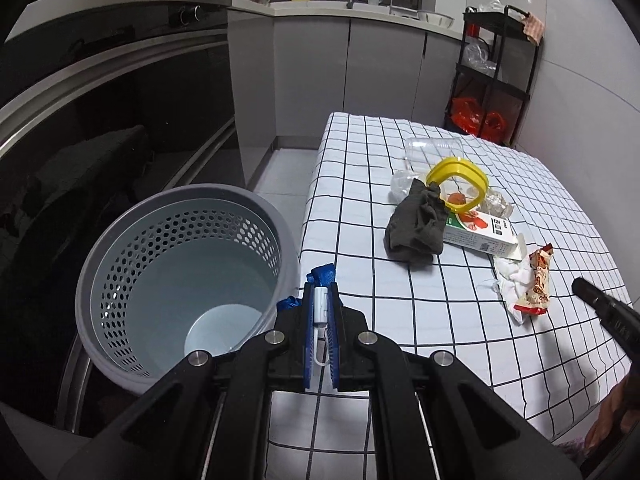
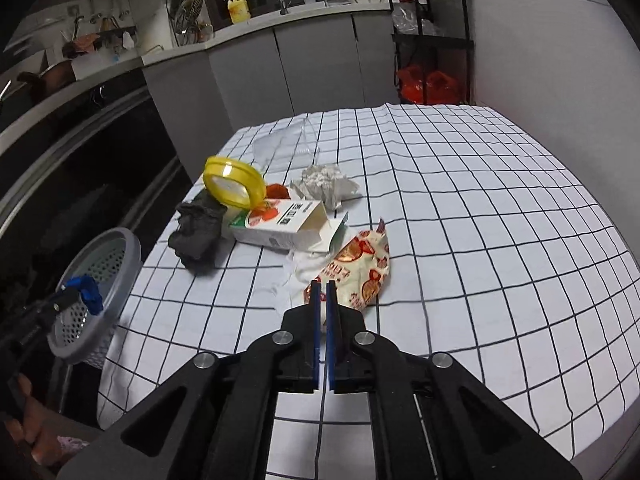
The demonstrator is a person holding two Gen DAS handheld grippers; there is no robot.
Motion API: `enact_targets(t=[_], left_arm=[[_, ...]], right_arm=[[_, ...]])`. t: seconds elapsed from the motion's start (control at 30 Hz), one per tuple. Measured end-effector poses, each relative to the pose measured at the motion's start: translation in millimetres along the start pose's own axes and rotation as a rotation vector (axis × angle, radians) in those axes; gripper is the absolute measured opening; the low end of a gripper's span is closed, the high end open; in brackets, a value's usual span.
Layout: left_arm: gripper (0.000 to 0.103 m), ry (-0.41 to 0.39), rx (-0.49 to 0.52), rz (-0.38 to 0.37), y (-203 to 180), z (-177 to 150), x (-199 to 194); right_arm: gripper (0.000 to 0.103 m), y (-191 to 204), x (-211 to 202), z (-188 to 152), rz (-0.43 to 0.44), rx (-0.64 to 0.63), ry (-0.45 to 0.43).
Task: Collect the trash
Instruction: 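Carry the lanyard and wrapper in both grippers over the grey basket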
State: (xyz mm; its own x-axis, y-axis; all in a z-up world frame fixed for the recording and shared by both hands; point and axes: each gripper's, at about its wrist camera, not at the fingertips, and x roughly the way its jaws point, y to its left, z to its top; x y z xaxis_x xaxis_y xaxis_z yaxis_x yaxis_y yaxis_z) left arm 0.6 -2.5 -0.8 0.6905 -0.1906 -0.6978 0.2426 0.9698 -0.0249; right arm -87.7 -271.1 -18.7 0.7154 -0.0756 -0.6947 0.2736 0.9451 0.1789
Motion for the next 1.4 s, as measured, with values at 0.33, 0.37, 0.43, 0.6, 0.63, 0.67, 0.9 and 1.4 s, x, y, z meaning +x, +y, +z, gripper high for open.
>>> enact_targets(t=[0.33,0.37,0.43,0.6,0.63,0.67,0.9,1.4], left_arm=[[0.007,-0.038,0.013,0.016,0.6,-0.1,-4.0],[0.007,-0.037,0.013,0.016,1.0,-0.3,-3.8],[0.007,-0.034,0.013,0.013,1.9,-0.4,-2.7],[0.007,-0.038,0.014,0.019,3.4,-0.8,-2.8],[0.007,-0.038,0.014,0.021,3.9,-0.9,-2.7],[0.007,-0.037,0.012,0.023,4.8,-1.0,-2.4],[0.007,-0.037,-0.009,0.029,11.6,-1.8,-3.6],[0.007,-0.057,-0.052,0.057,32.7,-1.1,-16.2]], right_arm=[[0.060,15.1,30.7,1.2,-0.106,-0.014,0.042],[0.060,14.6,36.4,2.0,-0.117,-0.009,0.055],[0.060,13.2,45.7,4.5,-0.129,0.001,0.074],[0.053,8.5,61.5,11.3,-0.140,0.021,0.101],[0.036,7.7,63.2,10.7,-0.140,0.021,0.111],[0.035,6.8,64.9,9.7,-0.139,0.023,0.123],[0.012,8.0,47.7,3.6,-0.117,0.010,0.088],[0.009,24.2,14.0,7.9,-0.033,-0.006,0.035]])
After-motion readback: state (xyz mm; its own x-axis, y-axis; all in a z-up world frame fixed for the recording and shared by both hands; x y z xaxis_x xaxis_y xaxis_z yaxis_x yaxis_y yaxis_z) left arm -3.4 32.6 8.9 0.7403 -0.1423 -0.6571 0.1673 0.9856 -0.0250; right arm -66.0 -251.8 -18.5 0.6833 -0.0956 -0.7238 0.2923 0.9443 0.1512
